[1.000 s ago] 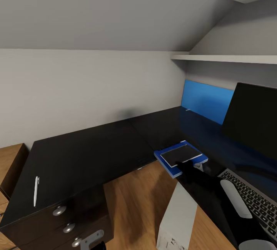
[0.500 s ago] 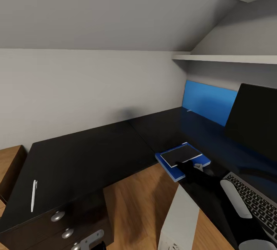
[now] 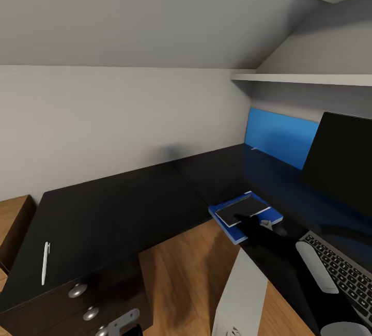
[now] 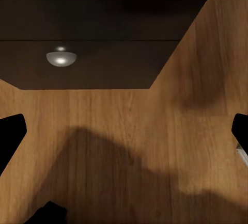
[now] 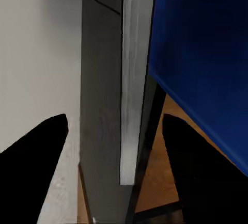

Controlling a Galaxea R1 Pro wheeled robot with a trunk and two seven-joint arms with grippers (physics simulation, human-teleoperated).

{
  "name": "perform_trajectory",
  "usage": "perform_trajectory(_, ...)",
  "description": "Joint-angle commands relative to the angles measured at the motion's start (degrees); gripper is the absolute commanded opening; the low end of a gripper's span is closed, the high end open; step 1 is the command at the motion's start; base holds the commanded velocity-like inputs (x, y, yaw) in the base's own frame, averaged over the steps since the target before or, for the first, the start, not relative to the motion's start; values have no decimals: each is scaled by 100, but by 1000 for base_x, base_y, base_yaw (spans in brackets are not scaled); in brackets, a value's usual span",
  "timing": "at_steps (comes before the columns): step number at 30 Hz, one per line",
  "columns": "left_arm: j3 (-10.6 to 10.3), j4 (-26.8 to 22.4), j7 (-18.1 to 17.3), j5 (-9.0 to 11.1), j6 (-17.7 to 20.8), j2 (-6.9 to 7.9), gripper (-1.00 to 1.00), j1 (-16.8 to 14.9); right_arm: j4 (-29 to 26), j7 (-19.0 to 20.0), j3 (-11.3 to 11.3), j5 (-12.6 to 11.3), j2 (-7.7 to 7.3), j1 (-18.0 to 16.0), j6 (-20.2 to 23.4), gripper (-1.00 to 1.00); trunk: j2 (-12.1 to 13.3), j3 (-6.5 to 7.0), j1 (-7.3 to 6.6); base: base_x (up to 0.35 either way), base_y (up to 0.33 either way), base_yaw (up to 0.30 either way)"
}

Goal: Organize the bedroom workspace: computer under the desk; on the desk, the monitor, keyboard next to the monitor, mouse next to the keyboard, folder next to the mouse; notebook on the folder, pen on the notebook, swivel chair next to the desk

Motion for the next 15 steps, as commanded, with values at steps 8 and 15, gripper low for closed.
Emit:
perform_trajectory(8,-4,-12,30,14,39,2,100,1,-12,-45,-7,-52,-4,-3,18,100,-3,-5,0,0,0,0)
perform_trajectory(15,-4,-12,27,15,39,3,100,-1,-14,-35,-7,-52,-4,-3,18,100,-3,-5,0,-13,-1,0)
